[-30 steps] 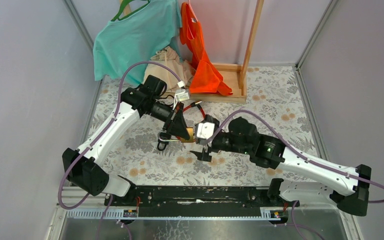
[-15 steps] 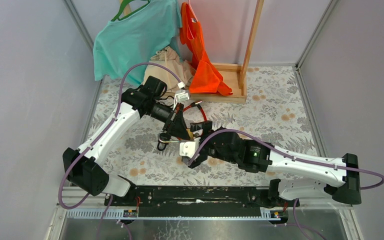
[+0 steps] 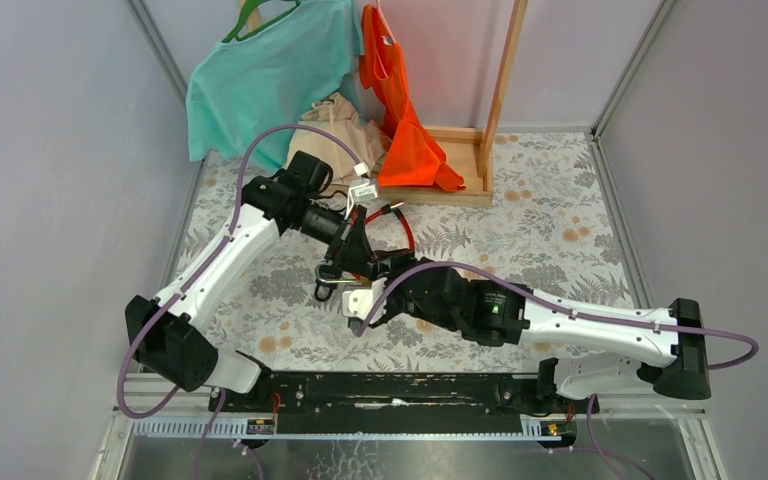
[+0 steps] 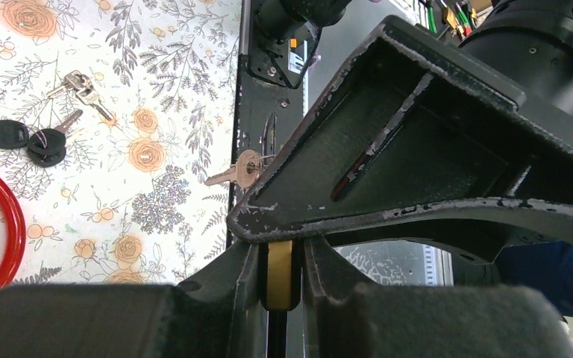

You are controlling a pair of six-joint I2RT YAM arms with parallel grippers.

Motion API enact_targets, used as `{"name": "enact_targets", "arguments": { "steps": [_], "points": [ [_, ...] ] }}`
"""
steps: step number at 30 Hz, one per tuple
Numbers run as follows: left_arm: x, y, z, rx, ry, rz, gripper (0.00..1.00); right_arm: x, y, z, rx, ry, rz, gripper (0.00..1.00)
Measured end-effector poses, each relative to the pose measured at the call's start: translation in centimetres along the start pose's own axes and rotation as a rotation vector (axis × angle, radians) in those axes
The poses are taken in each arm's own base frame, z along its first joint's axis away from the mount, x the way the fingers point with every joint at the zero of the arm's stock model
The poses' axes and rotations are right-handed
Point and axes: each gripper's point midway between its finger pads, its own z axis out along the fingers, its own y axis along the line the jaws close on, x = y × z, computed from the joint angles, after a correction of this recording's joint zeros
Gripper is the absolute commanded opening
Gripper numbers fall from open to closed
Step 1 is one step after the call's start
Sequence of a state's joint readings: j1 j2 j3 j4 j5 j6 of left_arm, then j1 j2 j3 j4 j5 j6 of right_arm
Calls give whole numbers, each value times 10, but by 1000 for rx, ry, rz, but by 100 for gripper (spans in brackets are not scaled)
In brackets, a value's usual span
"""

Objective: Unlock with the key

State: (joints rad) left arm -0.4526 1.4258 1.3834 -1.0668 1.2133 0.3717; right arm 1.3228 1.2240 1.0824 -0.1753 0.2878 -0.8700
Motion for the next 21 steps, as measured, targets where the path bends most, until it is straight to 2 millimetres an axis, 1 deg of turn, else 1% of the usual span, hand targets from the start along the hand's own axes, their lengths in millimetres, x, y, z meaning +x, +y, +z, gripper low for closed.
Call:
{"name": "enact_targets", "arguments": {
  "steps": [1,2,3,4,6,7,11,16,19,21],
  "points": [
    [0,0,0,-2,-1,2,17,0,0,0,1,5,-2,18],
    [0,1,0,-3,-1,1,28,1,0,1,1,10,-3,13],
    [0,1,0,-4,0,1,36,1,0,1,3,14,-1,10],
    [0,2,0,-7,0,2,41,1,0,1,5,16,1,5],
    [-1,1,0,-7,0,-4,53,2,0,2,16,25,18,0],
    [-1,1,0,-6,-1,-7,64,3,0,3,20,32,29,0],
    [-2,-2,-1,-3,-5,0,75,6,3,7,40,45,86,0],
    [-6,-2,-10,-37,-1,48,77,15,10,9,63,52,138,0],
    [-12,2,-25,-86,-17,109,76,19,14,6,69,53,172,0],
    [-10,6,-34,-129,-12,154,76,23,16,1,72,52,201,0]
  ]
}}
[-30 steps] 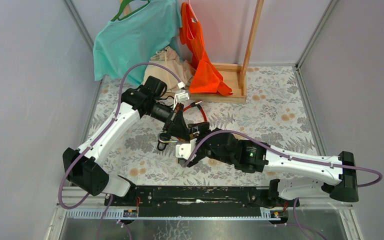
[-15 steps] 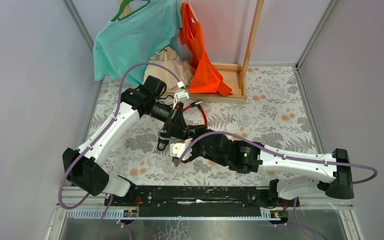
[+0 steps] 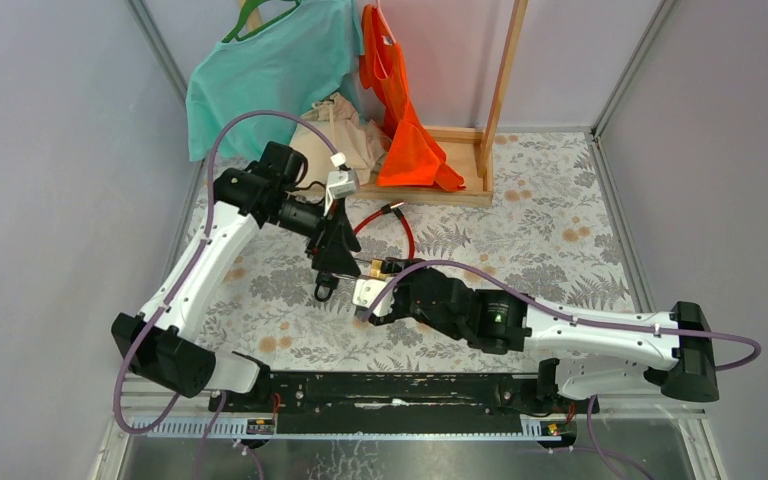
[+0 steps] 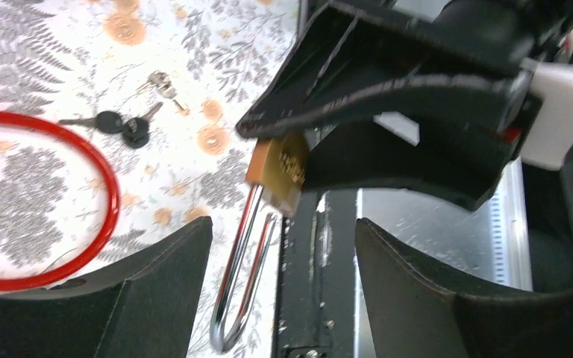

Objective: Unlock with the key

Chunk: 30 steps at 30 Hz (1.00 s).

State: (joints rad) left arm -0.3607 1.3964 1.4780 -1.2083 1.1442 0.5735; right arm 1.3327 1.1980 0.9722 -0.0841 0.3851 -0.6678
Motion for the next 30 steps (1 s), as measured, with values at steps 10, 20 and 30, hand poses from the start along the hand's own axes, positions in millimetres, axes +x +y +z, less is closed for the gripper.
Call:
{"name": "enact_targets", "arguments": {
  "steps": [10,20,30],
  "points": [
    [27,9,-13,-119,105,209,71,-3,-2,-15,16,-38,162,0],
    [51,14,-5,-120,221,345,52,-6,7,-14,-14,-52,268,0],
    [64,29,-4,-215,358,500,19,-8,24,-13,-105,-60,401,0]
  ]
}}
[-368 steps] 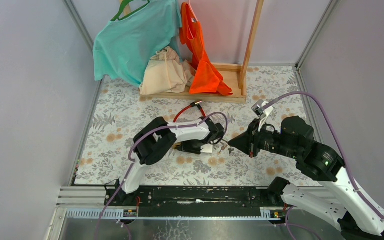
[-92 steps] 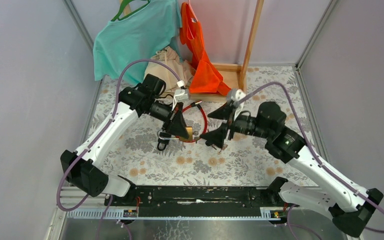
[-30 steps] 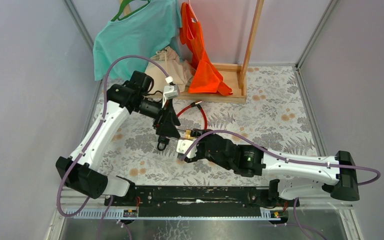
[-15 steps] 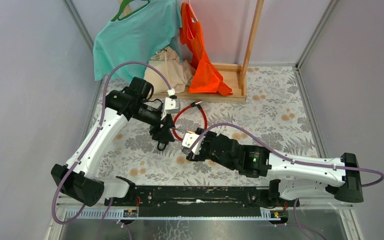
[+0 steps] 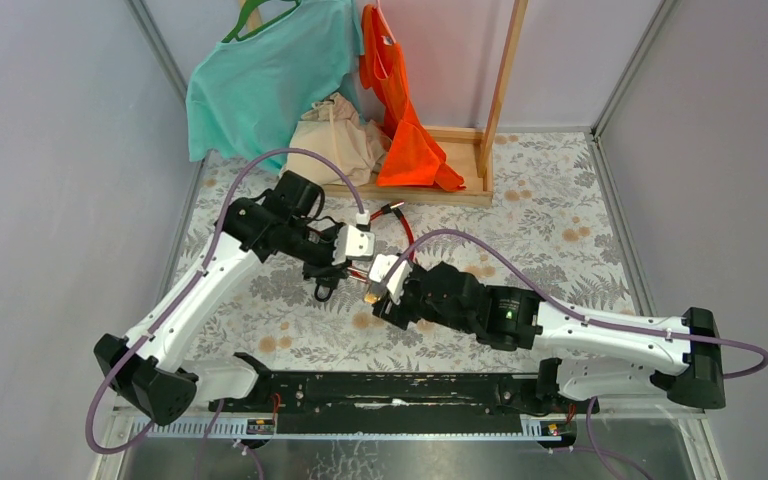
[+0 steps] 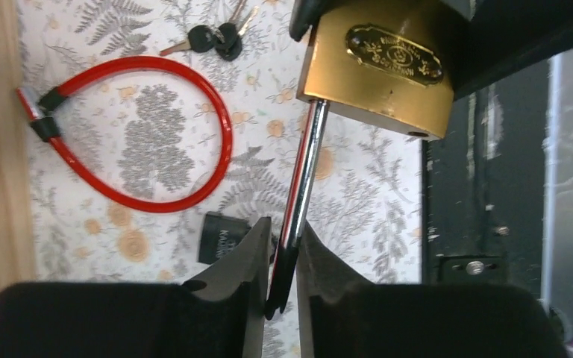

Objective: Unlock with the key

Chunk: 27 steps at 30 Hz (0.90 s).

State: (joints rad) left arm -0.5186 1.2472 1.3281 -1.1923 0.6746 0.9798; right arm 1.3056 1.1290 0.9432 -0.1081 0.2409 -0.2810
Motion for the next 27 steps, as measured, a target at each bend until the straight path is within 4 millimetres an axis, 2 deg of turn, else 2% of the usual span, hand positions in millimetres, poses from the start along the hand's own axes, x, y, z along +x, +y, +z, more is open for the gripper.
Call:
{"name": "enact_targets", "arguments": {
  "steps": [4,5,8,12,15,16,18,19,23,27],
  "points": [
    [2,15,5,-68,48,57,17,9,-6,3,-37,20,128,0],
    [3,19,6,-82,58,69,19,11,-8,3,-48,25,165,0],
    [3,31,10,-137,82,108,39,15,-14,4,-79,29,276,0],
    [5,48,13,-220,128,110,71,16,-31,6,-48,23,453,0],
    [12,53,14,-250,153,68,83,24,-49,6,10,37,543,0],
    [13,53,14,-251,156,64,90,28,-54,5,31,47,564,0],
    [17,53,14,-256,158,27,99,42,-65,5,80,68,603,0],
    [19,54,13,-260,155,8,100,52,-70,4,108,85,617,0],
    [29,68,1,-332,136,-125,100,106,-86,-4,239,206,654,0],
    [34,84,-10,-415,125,-222,100,150,-102,-20,379,331,664,0]
  ]
}}
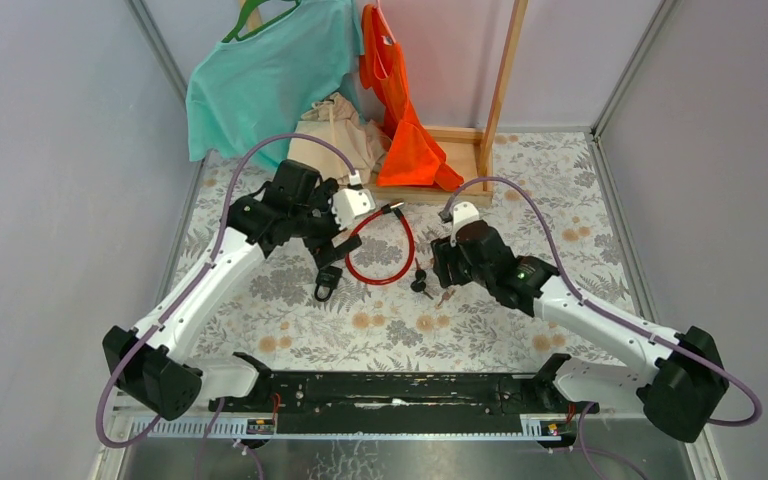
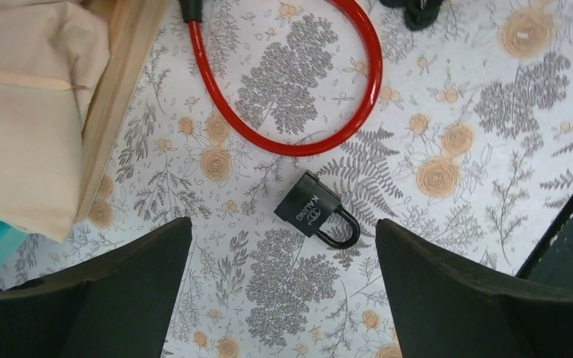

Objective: Unlock with the key

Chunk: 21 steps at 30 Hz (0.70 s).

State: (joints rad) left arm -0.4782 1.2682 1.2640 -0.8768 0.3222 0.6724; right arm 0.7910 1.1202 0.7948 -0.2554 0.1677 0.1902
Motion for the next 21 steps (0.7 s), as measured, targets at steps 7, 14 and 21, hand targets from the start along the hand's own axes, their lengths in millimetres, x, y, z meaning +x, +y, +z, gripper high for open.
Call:
{"name": "enact_targets", "arguments": {
  "steps": [7,14,21],
  "points": [
    [-9,31,-3,-87,-9,-145,100,19,-75,21,346,75,22,0],
    [-2,46,-8,-169,10,-222,100,50,-117,42,560,194,-46,0],
    [-4,48,-12,-190,-2,-241,100,62,-121,69,585,231,-67,0]
  ]
}}
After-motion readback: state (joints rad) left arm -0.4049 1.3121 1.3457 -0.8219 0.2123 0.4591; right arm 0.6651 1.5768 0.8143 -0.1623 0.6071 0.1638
